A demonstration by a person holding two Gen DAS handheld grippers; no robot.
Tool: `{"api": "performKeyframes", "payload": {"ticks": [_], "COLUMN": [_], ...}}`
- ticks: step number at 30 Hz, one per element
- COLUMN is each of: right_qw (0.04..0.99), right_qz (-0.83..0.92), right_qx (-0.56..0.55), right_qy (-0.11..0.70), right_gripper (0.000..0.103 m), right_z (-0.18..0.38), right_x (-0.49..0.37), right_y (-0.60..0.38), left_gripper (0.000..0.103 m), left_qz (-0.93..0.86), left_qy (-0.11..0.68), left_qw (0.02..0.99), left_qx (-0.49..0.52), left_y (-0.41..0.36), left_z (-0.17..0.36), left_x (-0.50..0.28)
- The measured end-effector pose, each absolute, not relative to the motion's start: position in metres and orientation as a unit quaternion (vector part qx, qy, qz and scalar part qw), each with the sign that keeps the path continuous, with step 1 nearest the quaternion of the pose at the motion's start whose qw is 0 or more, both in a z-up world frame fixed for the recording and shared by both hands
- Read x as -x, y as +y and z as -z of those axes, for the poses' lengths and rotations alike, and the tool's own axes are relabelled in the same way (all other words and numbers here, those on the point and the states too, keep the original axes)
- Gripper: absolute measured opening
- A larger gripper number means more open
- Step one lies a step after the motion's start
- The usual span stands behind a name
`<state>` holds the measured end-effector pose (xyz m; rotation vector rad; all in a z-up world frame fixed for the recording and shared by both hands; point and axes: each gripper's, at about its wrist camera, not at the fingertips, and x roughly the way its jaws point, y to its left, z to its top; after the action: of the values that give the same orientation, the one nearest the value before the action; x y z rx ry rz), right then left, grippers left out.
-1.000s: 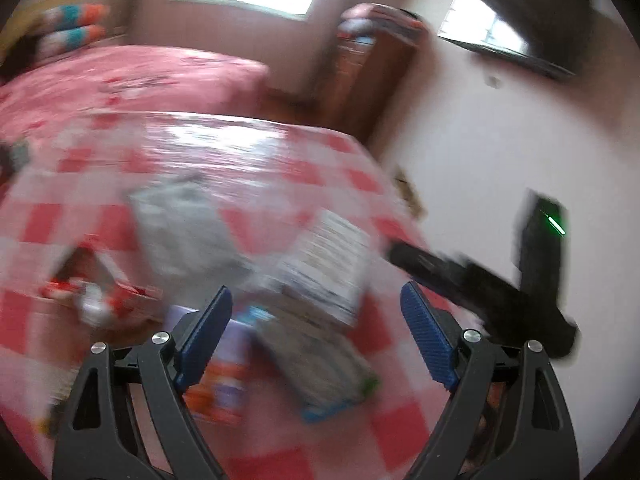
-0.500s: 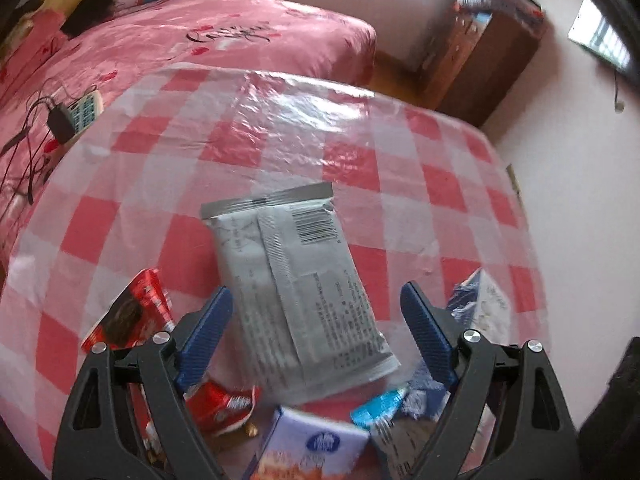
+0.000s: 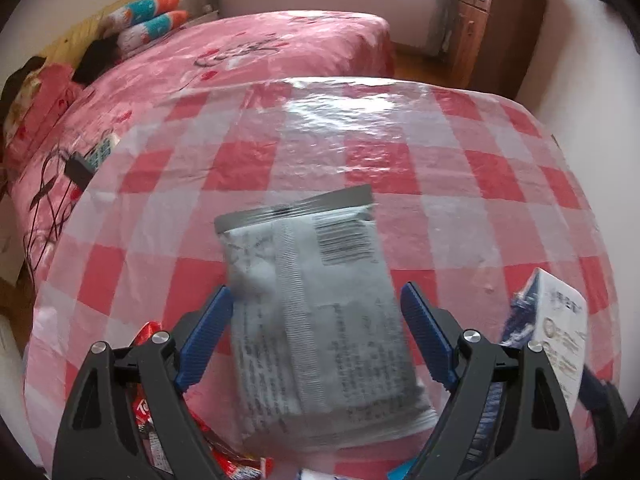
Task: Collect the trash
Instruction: 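Grasp the grey packet with the left tool, then carry the grey packet and milk carton over the pink bucket and open both tools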
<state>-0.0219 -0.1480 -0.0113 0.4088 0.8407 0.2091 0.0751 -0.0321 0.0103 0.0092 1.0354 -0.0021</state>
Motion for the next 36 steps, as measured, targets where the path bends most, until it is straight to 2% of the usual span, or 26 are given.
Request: {"api": "performKeyframes", "payload": {"ticks": [4, 9, 16, 24, 36], "right_qw": [0.897, 0.889, 0.887, 0.879, 0.889], "right_qz": [-0.054, -0.049, -0.089, -0.073, -0.072], "right_qx": [-0.179, -0.226, -0.247, -0.277, -0.219], "right_qy": [0.402, 0.396, 0.38, 0.381, 0.396], "right_gripper": [0.096, 0.096, 0.096, 0.096, 0.096], "right_z": [0.01, 0.015, 0.006, 0.008, 0.005], "right_x": [0.022, 0.024, 0.026, 0.025, 0.031], "right_y": [-0.168, -0.192, -0.176, -0.198, -0.178], "left_gripper": [0.086, 0.081, 0.075, 0.075, 0.075], "left_qz": [0.014, 0.019, 0.041, 0.127, 0.177], "left_qy": [0.503, 0.497, 0.49, 0.488, 0.494], "left_qw": [0.864, 0.866, 0.869, 0.863, 0.851], "left_qx": [0.033, 0.04, 0.049, 0.02, 0.031], "left_y": [-0.021, -0.02, -0.022, -0.049, -0.053], "left_z": [-0.007, -0.007, -0.012, -0.023, -0.03], "left_x": [-0.076, -0.073, -0.064, -0.029, 0.01]}}
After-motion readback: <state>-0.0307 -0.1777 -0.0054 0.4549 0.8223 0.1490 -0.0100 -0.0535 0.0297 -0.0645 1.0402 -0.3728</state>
